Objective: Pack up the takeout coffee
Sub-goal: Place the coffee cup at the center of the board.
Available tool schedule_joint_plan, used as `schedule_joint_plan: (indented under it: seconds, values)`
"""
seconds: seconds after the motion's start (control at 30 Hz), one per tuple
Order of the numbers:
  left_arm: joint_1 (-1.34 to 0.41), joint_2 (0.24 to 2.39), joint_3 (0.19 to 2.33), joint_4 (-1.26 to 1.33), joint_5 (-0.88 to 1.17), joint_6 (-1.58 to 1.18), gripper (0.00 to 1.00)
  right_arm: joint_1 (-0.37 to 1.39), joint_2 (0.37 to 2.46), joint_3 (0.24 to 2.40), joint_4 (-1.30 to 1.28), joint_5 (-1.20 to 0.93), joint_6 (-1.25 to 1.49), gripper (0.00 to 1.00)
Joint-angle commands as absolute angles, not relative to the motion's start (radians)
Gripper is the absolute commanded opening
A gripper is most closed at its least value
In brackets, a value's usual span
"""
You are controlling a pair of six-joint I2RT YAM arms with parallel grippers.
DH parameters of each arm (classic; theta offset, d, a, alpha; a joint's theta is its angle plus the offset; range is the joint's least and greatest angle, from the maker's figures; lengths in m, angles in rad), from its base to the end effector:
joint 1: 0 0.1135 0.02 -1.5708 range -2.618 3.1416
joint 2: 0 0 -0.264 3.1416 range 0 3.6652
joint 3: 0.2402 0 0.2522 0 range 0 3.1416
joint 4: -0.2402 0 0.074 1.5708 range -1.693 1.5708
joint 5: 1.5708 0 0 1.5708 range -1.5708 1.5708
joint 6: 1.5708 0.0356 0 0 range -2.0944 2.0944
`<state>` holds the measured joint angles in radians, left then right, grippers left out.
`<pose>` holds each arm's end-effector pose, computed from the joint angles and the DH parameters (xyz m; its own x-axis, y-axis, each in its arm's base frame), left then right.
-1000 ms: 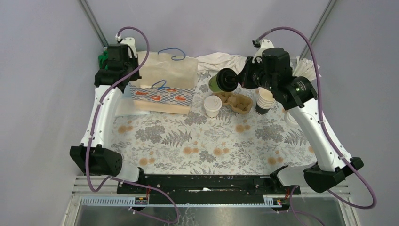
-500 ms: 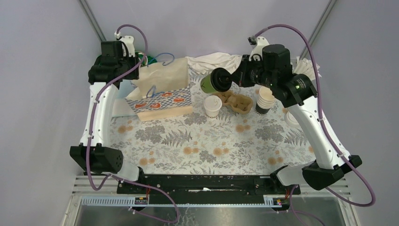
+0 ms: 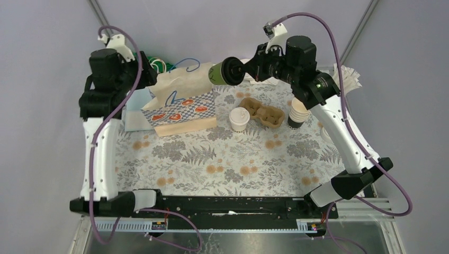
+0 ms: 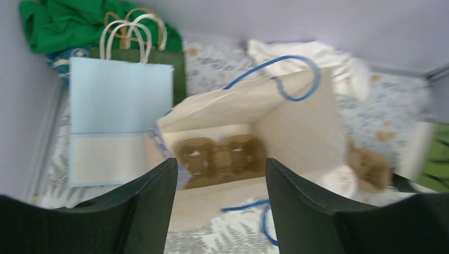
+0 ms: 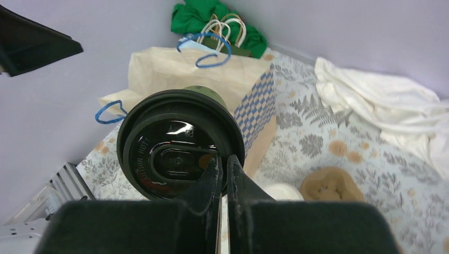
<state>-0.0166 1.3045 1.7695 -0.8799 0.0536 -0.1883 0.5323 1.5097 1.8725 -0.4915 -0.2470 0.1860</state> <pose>0.2428 -0.0059 0.4875 -0.4082 -0.1802 -0.8949 -0.0110 0.9812 -0.1925 0.2706 0.1695 0.5061 -0.2383 0.0677 -0.9688 -0.6685 0.7122 0.2142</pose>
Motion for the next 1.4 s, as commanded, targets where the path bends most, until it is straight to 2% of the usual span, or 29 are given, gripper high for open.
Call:
schedule_joint_plan:
  seconds: [0.0,0.17,0.3,0.47,0.63,0.7,0.8,0.97,1.37]
  values:
    - [-0.014,1.214,1.744,-0.827,0.227,-0.393,0.68,0.552,1.509,1.860,-0.273,-0.367,0.051,0.00]
    - [-0.015,1.149,1.678,-0.825,0.343,-0.472,0.70,0.553,1.500,1.808,-0.151,-0.440,-0.056,0.00]
    - [-0.063,1.119,1.638,-0.813,0.420,-0.482,0.71,0.555,1.483,1.840,-0.251,-0.467,-0.053,0.00]
    - [-0.195,1.101,1.617,-0.774,0.372,-0.454,0.74,0.570,1.376,1.703,-0.509,-0.251,0.119,0.00]
    - [-0.207,1.120,1.630,-0.772,0.356,-0.406,0.75,0.575,1.297,1.502,-0.913,0.046,0.301,0.00]
    - [-0.207,1.129,1.638,-0.773,0.345,-0.382,0.76,0.587,1.244,1.403,-0.970,0.127,0.341,0.00]
    - [-0.207,1.139,1.648,-0.773,0.319,-0.350,0.77,0.596,1.186,1.281,-0.969,0.212,0.370,0.00]
    - [-0.207,1.157,1.658,-0.771,0.284,-0.311,0.78,0.621,1.238,1.183,-0.917,0.273,0.387,0.00]
    - [-0.206,1.137,1.601,-0.765,0.206,-0.260,0.79,0.701,1.362,1.126,-0.742,0.328,0.397,0.00]
